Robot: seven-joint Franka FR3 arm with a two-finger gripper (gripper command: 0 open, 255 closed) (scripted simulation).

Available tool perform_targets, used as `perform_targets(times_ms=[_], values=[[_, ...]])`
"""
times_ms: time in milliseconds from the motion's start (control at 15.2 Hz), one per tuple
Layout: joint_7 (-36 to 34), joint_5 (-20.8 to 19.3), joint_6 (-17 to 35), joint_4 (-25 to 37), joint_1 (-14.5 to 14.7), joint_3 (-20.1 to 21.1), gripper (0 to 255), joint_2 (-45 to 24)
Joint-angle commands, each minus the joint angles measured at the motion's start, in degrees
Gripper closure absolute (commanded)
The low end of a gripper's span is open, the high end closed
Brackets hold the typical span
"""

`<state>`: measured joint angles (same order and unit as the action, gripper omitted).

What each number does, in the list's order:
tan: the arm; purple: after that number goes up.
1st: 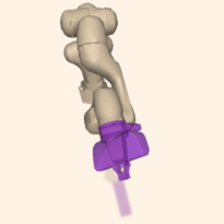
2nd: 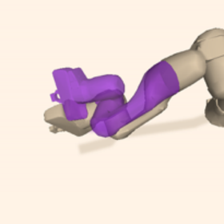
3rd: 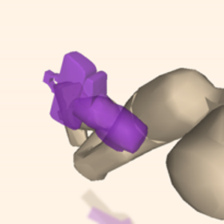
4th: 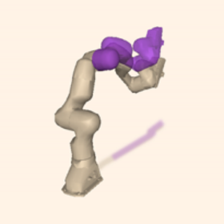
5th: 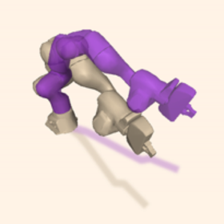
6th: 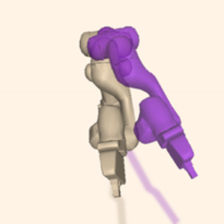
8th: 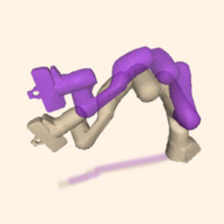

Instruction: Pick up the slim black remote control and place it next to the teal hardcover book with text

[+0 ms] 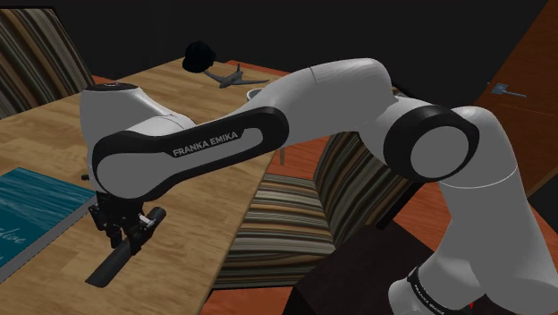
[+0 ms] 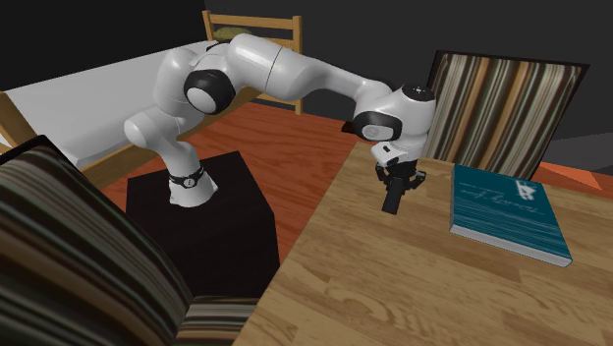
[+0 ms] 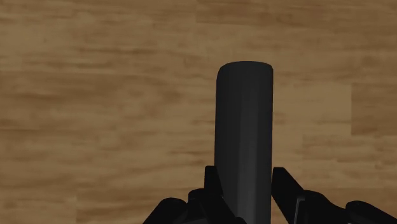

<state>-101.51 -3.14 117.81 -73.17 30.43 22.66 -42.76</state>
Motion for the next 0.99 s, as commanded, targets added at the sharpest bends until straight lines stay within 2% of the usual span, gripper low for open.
perform_targets(times_ms=[0, 66, 396, 660, 924], values=[[0.00, 0.00, 0.01, 0.01, 0.00, 0.00, 255, 0.00], [0.00, 0.00, 0.01, -0.01, 0.00, 0.00, 0, 0.01], [0.00, 0.00, 0.01, 0.00, 0.00, 0.00, 0, 0.01], [0.37, 0.71, -5.44, 2.69, -0.93, 0.46, 0, 2.77], [0.37, 0.71, -5.44, 2.69, -0.93, 0.46, 0, 2.77]])
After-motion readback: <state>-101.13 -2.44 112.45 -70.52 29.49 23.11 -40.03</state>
